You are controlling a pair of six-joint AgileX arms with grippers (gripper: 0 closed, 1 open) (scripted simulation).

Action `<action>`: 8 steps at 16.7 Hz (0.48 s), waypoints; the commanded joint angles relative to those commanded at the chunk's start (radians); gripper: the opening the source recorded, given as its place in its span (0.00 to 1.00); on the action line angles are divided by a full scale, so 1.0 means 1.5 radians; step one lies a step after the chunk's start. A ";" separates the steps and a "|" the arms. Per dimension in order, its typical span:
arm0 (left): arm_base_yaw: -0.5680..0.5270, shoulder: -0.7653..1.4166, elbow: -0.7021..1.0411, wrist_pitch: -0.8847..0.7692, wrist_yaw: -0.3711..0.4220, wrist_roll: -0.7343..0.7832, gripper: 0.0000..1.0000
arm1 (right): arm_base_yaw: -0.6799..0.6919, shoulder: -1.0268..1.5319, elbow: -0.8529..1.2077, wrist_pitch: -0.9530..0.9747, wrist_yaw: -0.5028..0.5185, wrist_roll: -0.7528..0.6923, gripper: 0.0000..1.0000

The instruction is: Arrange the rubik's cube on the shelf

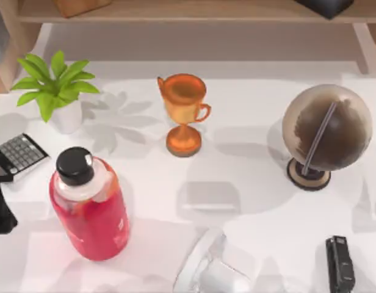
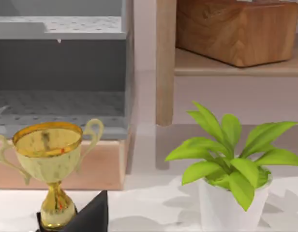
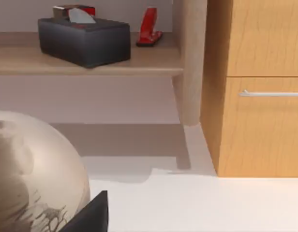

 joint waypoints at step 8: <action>0.000 0.000 0.000 0.000 0.000 0.000 1.00 | -0.027 0.145 0.072 0.080 -0.037 -0.109 1.00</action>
